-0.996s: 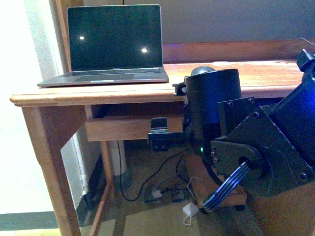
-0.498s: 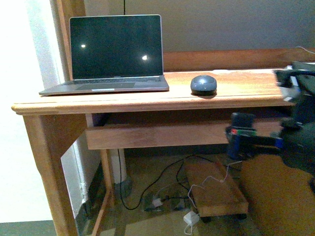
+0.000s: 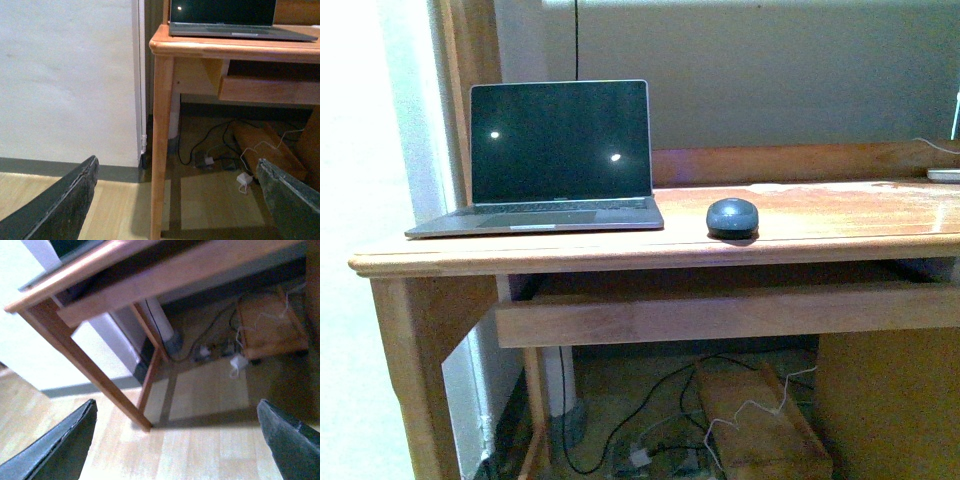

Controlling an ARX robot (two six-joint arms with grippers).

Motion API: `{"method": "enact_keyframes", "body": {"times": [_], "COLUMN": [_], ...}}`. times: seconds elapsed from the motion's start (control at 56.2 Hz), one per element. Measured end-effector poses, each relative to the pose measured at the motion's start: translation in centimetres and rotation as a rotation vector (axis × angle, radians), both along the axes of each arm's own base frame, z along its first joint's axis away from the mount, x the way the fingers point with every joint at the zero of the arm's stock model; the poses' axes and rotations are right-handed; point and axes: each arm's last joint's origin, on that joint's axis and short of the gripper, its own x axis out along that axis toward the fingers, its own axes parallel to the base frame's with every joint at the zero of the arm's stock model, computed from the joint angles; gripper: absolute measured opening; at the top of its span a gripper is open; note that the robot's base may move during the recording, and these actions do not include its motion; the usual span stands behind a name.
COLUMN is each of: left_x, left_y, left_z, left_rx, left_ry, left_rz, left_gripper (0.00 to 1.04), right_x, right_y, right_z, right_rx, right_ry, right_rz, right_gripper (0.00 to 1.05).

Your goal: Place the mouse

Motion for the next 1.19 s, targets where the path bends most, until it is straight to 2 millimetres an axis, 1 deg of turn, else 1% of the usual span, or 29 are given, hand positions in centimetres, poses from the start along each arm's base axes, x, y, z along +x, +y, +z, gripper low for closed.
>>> {"method": "enact_keyframes", "body": {"times": [0.107, 0.16, 0.213, 0.231, 0.267, 0.302, 0.427, 0.533, 0.658, 0.711, 1.031, 1.12, 1.138, 1.191], "left_x": [0.0, 0.0, 0.0, 0.0, 0.0, 0.0, 0.0, 0.0, 0.0, 0.0, 0.0, 0.0, 0.0, 0.0], "left_y": [0.0, 0.0, 0.0, 0.0, 0.0, 0.0, 0.0, 0.0, 0.0, 0.0, 0.0, 0.0, 0.0, 0.0], "left_z": [0.0, 0.0, 0.0, 0.0, 0.0, 0.0, 0.0, 0.0, 0.0, 0.0, 0.0, 0.0, 0.0, 0.0], "left_rx": [0.0, 0.0, 0.0, 0.0, 0.0, 0.0, 0.0, 0.0, 0.0, 0.0, 0.0, 0.0, 0.0, 0.0], "left_ry": [0.0, 0.0, 0.0, 0.0, 0.0, 0.0, 0.0, 0.0, 0.0, 0.0, 0.0, 0.0, 0.0, 0.0], "left_rz": [0.0, 0.0, 0.002, 0.002, 0.002, -0.002, -0.001, 0.0, -0.001, 0.0, 0.0, 0.0, 0.0, 0.0], "left_gripper": [0.97, 0.97, 0.97, 0.97, 0.97, 0.97, 0.97, 0.97, 0.97, 0.97, 0.97, 0.97, 0.97, 0.97], "right_x": [-0.9, -1.0, -1.1, -1.1, -1.2, -1.3, -1.5, -2.3, -2.6, -2.6, -2.6, -2.6, -2.6, -2.6], "right_y": [-0.1, -0.1, -0.3, -0.4, -0.5, -0.6, -0.6, -0.6, -0.6, -0.6, -0.6, -0.6, -0.6, -0.6], "right_z": [1.0, 1.3, 1.4, 1.5, 1.5, 1.6, 1.5, 1.0, 1.3, 1.3, 1.3, 1.3, 1.3, 1.3], "right_rx": [0.009, -0.061, -0.177, -0.188, -0.256, -0.287, -0.349, -0.371, -0.376, -0.382, -0.383, -0.384, -0.384, -0.383], "right_ry": [-0.089, -0.143, -0.186, -0.188, -0.208, -0.216, -0.223, -0.191, -0.228, -0.227, -0.227, -0.227, -0.227, -0.227], "right_rz": [-0.005, -0.119, -0.286, -0.309, -0.374, -0.402, -0.407, -0.399, -0.407, -0.403, -0.405, -0.405, -0.405, -0.405], "right_gripper": [0.97, 0.91, 0.81, 0.8, 0.73, 0.68, 0.47, 0.3, 0.09, 0.02, 0.04, 0.19, 0.21, 0.31]}}
